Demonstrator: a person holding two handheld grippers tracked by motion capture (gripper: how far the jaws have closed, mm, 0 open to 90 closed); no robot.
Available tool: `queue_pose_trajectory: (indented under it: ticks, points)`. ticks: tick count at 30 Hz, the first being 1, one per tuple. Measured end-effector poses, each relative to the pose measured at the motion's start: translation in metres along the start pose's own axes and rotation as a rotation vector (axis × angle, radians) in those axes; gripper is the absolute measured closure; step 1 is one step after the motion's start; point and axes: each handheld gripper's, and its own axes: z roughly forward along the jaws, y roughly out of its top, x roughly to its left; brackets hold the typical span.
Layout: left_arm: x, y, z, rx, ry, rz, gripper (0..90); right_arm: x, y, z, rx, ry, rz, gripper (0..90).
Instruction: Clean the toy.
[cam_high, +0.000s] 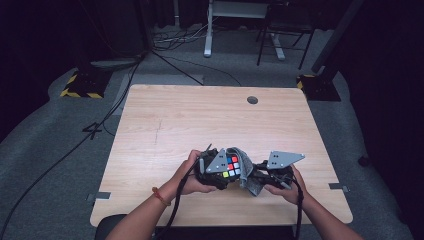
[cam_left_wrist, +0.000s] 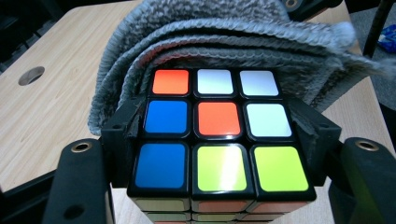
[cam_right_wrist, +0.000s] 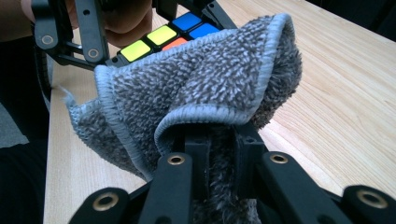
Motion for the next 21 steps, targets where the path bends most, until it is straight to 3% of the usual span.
queue_pose_trajectory:
  ticks: [9, 12, 17, 21]
  points:
    - [-0.002, -0.002, 0.012, 0.078, 0.012, 0.008, 32.9, 0.005, 0.004, 0.001, -0.013, -0.016, -0.022, 80.0]
    - [-0.006, -0.003, 0.019, 0.102, -0.004, 0.024, 33.3, 0.008, 0.007, 0.001, -0.021, -0.003, -0.036, 80.0]
    - [-0.004, -0.002, 0.014, 0.072, -0.024, 0.008, 33.5, 0.003, 0.004, 0.004, 0.027, -0.083, -0.075, 79.9]
    - [-0.005, 0.002, 0.007, 0.043, -0.024, 0.025, 33.5, -0.011, -0.008, 0.009, 0.083, -0.084, -0.034, 79.9]
